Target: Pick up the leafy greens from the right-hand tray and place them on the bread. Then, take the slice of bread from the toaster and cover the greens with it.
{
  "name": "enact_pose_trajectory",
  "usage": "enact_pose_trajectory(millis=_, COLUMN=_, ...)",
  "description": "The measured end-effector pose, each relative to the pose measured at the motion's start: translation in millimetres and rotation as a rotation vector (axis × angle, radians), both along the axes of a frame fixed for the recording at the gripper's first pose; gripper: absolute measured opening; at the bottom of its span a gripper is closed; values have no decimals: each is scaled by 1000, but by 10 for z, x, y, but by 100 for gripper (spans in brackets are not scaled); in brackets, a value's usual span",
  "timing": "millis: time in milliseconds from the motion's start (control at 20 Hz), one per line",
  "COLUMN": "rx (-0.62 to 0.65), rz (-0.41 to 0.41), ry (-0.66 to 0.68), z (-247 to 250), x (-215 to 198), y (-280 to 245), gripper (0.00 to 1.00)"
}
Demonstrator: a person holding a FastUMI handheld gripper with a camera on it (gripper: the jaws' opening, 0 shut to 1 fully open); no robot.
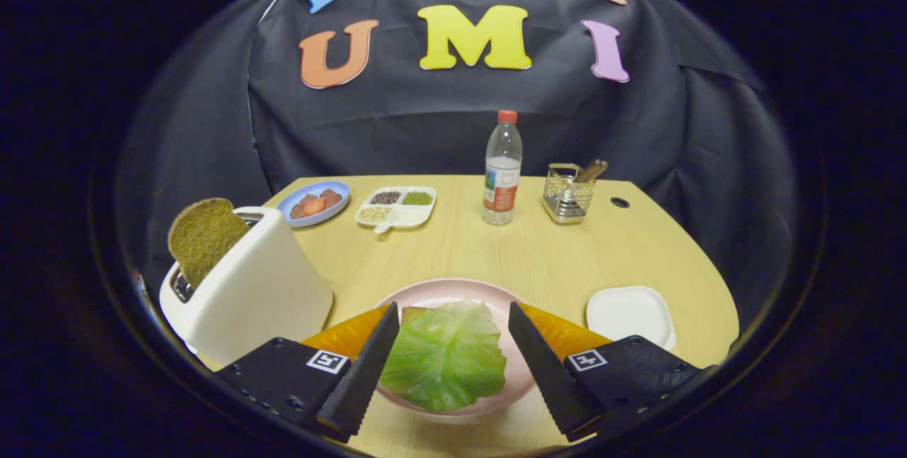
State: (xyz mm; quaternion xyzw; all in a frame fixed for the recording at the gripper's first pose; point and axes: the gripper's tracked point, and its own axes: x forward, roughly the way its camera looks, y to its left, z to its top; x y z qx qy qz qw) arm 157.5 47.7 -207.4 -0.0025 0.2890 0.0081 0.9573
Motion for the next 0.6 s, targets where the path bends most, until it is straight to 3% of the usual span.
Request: enact_pose_trajectory(millis=600, rx=-28, rz=-6, ry=-230, z=1323, x=-782, y=582, gripper=96)
